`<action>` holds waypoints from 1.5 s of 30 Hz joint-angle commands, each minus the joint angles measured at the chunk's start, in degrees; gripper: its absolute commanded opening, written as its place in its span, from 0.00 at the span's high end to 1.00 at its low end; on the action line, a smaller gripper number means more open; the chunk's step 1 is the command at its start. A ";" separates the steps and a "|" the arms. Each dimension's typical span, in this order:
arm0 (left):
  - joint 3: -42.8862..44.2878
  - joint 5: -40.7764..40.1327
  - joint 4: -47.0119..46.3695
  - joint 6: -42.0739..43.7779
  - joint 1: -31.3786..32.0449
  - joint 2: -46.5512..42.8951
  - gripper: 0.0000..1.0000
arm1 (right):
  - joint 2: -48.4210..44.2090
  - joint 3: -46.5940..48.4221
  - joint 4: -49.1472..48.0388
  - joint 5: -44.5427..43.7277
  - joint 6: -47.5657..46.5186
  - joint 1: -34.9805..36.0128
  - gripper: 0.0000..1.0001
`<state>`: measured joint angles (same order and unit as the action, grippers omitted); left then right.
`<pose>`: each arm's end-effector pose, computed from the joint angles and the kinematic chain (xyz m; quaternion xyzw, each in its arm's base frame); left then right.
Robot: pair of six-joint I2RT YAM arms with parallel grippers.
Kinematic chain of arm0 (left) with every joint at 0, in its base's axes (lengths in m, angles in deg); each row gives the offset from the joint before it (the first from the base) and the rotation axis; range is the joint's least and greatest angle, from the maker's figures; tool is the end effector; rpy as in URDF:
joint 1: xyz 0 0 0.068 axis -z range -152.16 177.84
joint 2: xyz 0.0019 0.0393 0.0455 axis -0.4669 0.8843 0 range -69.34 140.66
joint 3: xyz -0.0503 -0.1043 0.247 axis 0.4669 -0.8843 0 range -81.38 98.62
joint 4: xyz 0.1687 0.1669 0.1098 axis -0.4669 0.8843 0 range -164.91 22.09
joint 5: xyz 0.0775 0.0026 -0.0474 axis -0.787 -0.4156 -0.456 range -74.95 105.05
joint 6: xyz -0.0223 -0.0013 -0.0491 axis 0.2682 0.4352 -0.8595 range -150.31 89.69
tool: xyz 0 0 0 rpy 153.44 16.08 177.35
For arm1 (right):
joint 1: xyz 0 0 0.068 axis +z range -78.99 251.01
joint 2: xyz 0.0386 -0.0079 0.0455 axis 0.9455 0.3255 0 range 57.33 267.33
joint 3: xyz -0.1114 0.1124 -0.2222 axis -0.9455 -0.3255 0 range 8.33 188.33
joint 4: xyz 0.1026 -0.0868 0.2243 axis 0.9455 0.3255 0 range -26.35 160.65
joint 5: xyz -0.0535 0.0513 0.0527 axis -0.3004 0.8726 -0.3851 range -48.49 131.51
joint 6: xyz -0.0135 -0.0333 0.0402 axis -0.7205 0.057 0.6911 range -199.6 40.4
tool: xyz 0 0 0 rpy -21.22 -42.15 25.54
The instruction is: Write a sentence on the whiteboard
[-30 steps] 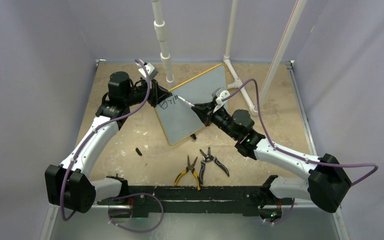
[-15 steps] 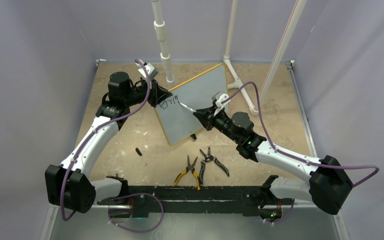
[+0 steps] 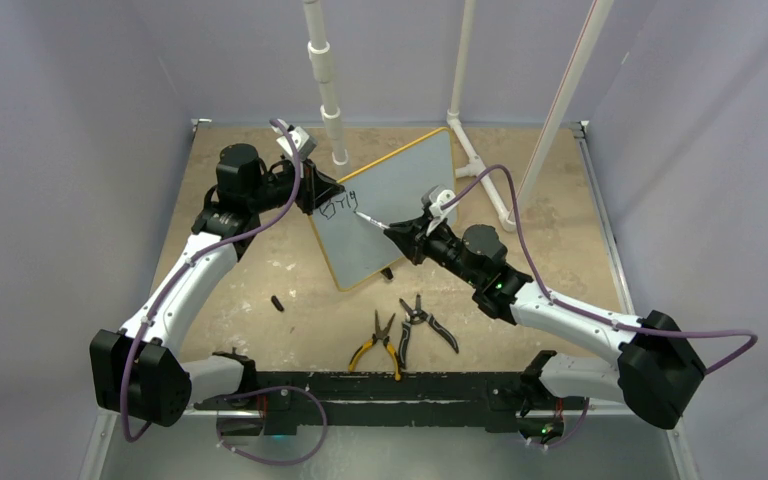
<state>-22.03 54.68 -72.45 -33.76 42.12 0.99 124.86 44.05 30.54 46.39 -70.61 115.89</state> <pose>0.2675 -0.0915 0.3507 0.2788 0.7154 -0.3528 0.5348 0.1881 0.1917 0.2818 -0.2441 0.6550 0.3502 0.6234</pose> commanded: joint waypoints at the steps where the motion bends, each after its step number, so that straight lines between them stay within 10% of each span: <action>1: -0.02 -2.60 -3.60 1.03 -0.22 -0.98 1.00 | -1.71 -0.13 -3.87 1.85 0.38 -0.08 1.00; 45: -4.88 -4.56 -5.67 0.22 -0.22 -1.81 1.00 | -3.17 -0.65 -9.13 6.52 -2.18 -7.23 1.00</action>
<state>-25.28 53.70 -76.56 -34.22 42.14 -0.63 121.49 41.60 24.12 52.99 -71.42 108.76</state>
